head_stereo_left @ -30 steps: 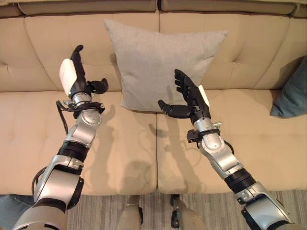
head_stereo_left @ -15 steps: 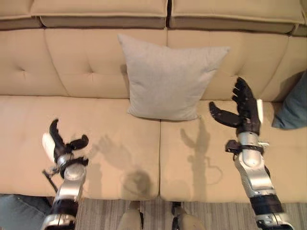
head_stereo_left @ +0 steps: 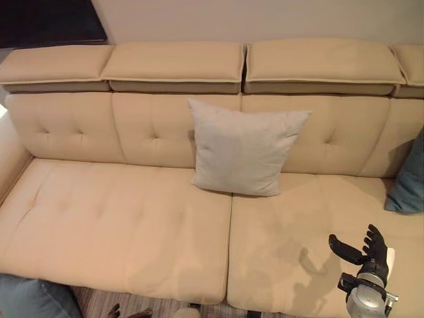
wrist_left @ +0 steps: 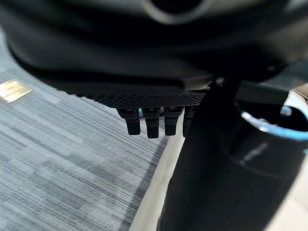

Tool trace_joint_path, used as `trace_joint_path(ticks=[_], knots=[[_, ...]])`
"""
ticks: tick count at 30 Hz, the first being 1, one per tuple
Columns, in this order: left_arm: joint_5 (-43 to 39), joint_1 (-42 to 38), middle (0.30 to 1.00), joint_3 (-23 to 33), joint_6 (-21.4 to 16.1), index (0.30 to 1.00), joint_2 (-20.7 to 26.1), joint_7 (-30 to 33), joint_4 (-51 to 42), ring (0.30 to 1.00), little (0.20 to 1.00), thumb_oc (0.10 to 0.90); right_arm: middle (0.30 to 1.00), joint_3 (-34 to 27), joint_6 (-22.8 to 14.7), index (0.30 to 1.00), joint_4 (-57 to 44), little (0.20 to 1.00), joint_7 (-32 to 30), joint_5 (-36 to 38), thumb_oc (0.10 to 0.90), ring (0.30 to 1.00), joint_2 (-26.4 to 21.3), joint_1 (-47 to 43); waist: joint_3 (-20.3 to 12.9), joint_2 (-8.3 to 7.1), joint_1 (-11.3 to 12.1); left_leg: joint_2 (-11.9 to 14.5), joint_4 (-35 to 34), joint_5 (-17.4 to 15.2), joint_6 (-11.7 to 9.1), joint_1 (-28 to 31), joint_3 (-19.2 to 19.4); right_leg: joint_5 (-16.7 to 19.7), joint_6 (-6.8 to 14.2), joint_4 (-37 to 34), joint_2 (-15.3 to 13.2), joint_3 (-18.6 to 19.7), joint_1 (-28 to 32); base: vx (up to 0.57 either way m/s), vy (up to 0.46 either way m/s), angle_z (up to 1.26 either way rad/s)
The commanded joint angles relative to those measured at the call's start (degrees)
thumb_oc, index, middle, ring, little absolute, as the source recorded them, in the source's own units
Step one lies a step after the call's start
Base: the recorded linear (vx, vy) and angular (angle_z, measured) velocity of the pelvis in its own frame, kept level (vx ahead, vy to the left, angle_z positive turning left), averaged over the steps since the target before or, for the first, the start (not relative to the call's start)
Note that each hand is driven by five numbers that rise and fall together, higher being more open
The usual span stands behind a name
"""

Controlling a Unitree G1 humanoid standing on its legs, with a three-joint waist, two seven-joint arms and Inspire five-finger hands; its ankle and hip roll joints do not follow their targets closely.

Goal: Pick up all the scattered cushions and arrange them neatly on the sofa.

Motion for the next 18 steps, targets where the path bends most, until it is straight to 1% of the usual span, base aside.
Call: trace_joint_path(ticks=[1,2,3,4,5,6,7,8,9,10,11,12,13,14,15,16,17,18], knots=[[2.5,-3.3,0.9,-0.6,-1.8,0.9,4.5,1.0,4.3,0.9,0.9,0.8,0.9,-3.0,-5.4,0.9,-6.1,0.9,-4.5,1.5,0.8,0.9,-1.1,-1.1,-0.3,-5.7,-2.2,-1.4,12.0,-11.5,3.9,1.2,6.0,-4.2,1.4,2.7,-5.3,-1.5,-2.2,-0.39,-0.017,0.63],[2.5,-3.4,0.9,-0.6,-1.9,0.9,4.5,1.0,4.3,0.9,0.9,0.8,0.9,-3.0,-5.4,0.9,-6.1,0.9,-4.6,1.5,0.8,0.9,-1.1,-1.1,-0.4,-5.71,-2.2,-1.4,12.1,-11.5,4.0,1.0,6.0,-4.0,1.4,2.6,-5.4,-1.5,-2.3,-0.25,0.033,0.34],[3.2,-3.3,0.9,-1.1,-1.7,0.9,3.7,1.0,5.9,0.9,0.9,0.8,0.9,-2.8,-5.3,0.9,-5.9,0.9,-4.8,0.7,0.8,0.9,-1.0,-0.9,-0.4,-5.97,-2.8,-1.1,16.6,-13.1,3.9,3.2,6.4,-2.8,1.5,2.4,-5.7,-1.4,-3.2,-0.29,0.102,0.0],[3.8,-3.2,0.9,-1.4,-0.9,0.9,2.8,0.3,8.7,0.9,0.9,0.8,0.9,-2.2,-4.8,0.9,-5.7,0.9,-4.6,-0.2,0.8,0.9,-1.0,-0.9,-1.3,-5.77,-3.7,-0.6,20.3,-15.4,4.1,7.1,6.2,-1.7,1.7,2.4,-5.7,-1.2,-4.4,-0.37,0.178,-0.11],[4.3,-3.3,0.9,-1.7,-0.3,0.9,2.3,-0.1,10.5,0.9,0.9,0.8,0.9,-2.1,-4.6,0.9,-5.7,0.9,-4.5,-0.4,0.8,0.9,-0.9,-0.9,-1.7,-5.15,-4.3,-0.4,20.4,-16.2,3.8,10.2,5.4,-1.0,2.0,3.3,-5.7,-1.1,-5.9,-0.32,0.216,-0.03],[5.0,-3.4,0.9,-1.9,0.2,0.9,2.1,-0.4,11.2,0.9,0.9,0.8,0.9,-1.9,-4.2,0.9,-5.8,0.9,-4.3,-0.5,0.8,0.9,-0.8,-0.9,-1.9,-4.71,-4.8,-0.2,20.0,-16.6,3.7,12.4,4.8,-0.8,2.2,4.0,-5.6,-1.1,-6.8,-0.17,0.136,0.15],[5.0,-3.4,0.9,-1.9,0.2,0.9,2.1,-0.4,11.2,0.9,0.9,0.8,0.9,-1.9,-4.2,0.9,-5.8,0.9,-4.3,-0.5,0.8,0.9,-0.7,-0.9,-2.0,-4.89,-4.9,-0.4,19.8,-16.3,3.7,12.3,4.7,-0.6,2.2,4.0,-5.9,-1.1,-6.9,-0.31,0.24,0.15],[8.6,-3.4,0.9,-4.4,1.4,0.9,1.2,0.2,13.3,0.9,0.9,0.8,0.9,-2.0,-4.2,0.9,-6.2,0.9,-4.9,-0.2,0.8,0.9,-0.1,-0.7,-2.2,-3.67,-6.8,0.6,16.6,-18.4,4.1,16.4,5.3,0.5,3.0,5.7,-6.1,-1.3,-9.7,-0.35,0.268,0.31],[9.5,-4.1,0.9,-5.0,1.9,0.9,0.9,0.1,13.7,0.9,0.9,0.8,0.9,-2.1,-4.2,0.9,-6.7,0.9,-4.6,0.3,0.8,0.9,0.3,-0.4,-2.3,-3.45,-7.6,0.3,14.3,-21.1,4.4,17.6,6.0,1.4,3.8,6.0,-6.7,-1.1,-11.1,-0.48,0.385,0.38],[11.2,-4.6,0.9,-6.3,2.4,0.9,0.9,0.3,14.4,0.9,0.9,0.8,0.9,-1.9,-4.1,0.9,-6.4,0.9,-5.1,0.3,0.8,0.9,0.7,-0.7,-2.0,-3.56,-8.1,-1.1,12.3,-23.5,5.5,17.5,6.5,3.2,4.7,5.8,-7.9,-0.9,-12.2,-0.39,0.316,0.24],[12.1,-5.5,0.9,-7.0,2.4,0.9,0.9,0.6,14.7,0.9,0.9,0.8,0.9,-1.7,-4.2,0.9,-6.9,0.9,-5.5,0.4,0.8,0.9,0.9,-0.7,-1.3,-3.99,-8.4,-2.6,11.3,-25.0,6.4,16.8,6.4,4.9,5.8,5.4,-8.9,-0.6,-13.3,-0.3,0.236,0.12],[12.1,-5.5,0.9,-7.0,2.4,0.9,1.0,0.6,14.7,0.9,0.9,0.8,0.9,-1.7,-4.2,0.9,-6.9,0.9,-5.5,0.4,0.8,0.9,1.0,-0.7,-1.4,-4.29,-8.5,-2.9,11.3,-24.7,6.5,16.6,6.3,5.1,5.8,5.3,-9.3,-0.5,-13.5,-0.33,0.256,0.06],[13.1,-6.3,0.9,-7.8,2.4,0.9,0.9,0.8,15.3,0.9,0.9,0.8,0.9,-1.4,-3.9,0.9,-7.8,0.9,-5.5,0.3,0.8,0.9,1.6,-0.4,-0.4,-4.87,-8.8,-4.5,9.4,-25.9,7.4,16.7,6.1,6.9,6.9,4.5,-10.0,-0.1,-14.5,-0.4,0.294,0.13],[14.7,-6.8,0.9,-8.3,2.9,0.9,1.1,0.4,15.6,0.9,0.9,0.8,0.9,-1.0,-3.2,0.9,-8.3,0.9,-5.3,-0.2,0.8,0.9,2.3,-0.2,0.5,-5.18,-8.3,-5.7,7.2,-26.0,8.1,17.2,6.4,7.7,7.8,2.3,-10.1,-0.7,-14.5,-0.4,0.292,0.1],[14.7,-6.9,0.9,-8.3,2.9,0.9,1.2,0.5,15.7,0.9,0.9,0.8,0.9,-1.0,-3.2,0.9,-8.3,0.9,-5.3,-0.2,0.8,0.9,2.4,-0.2,0.4,-5.46,-8.4,-6.0,7.0,-25.7,8.2,17.1,6.3,7.9,7.9,2.2,-10.4,-0.6,-14.6,-0.37,0.237,-0.01],[15.2,-7.1,0.9,-8.6,2.8,0.9,1.3,0.7,15.6,0.9,0.9,0.8,0.9,-0.5,-2.9,0.9,-8.0,0.9,-5.4,-0.5,0.8,0.9,2.9,-0.1,1.6,-5.7,-8.1,-6.3,7.6,-25.6,8.6,16.6,6.7,8.3,8.2,1.7,-10.6,-1.3,-14.7,-0.5,0.178,-0.2],[16.0,-8.0,0.9,-9.0,3.2,0.9,2.0,0.5,15.9,0.9,0.9,0.8,0.9,0.7,-2.7,0.9,-7.3,0.9,-5.9,-0.6,0.8,0.9,3.3,-0.7,3.5,-6.06,-7.6,-6.8,9.3,-24.7,9.3,14.1,7.1,6.3,8.3,2.9,-10.8,-1.5,-15.0,-0.62,0.206,-0.32],[16.4,-8.0,0.9,-8.6,3.7,0.9,2.5,0.4,16.2,0.9,0.9,0.8,0.9,1.0,-2.6,0.9,-6.8,0.9,-5.8,-0.6,0.8,0.9,3.4,-0.9,4.0,-6.05,-7.2,-7.0,9.5,-24.1,9.5,13.1,7.6,5.2,7.9,4.1,-10.8,-1.3,-14.4,-0.63,0.162,-0.39]])
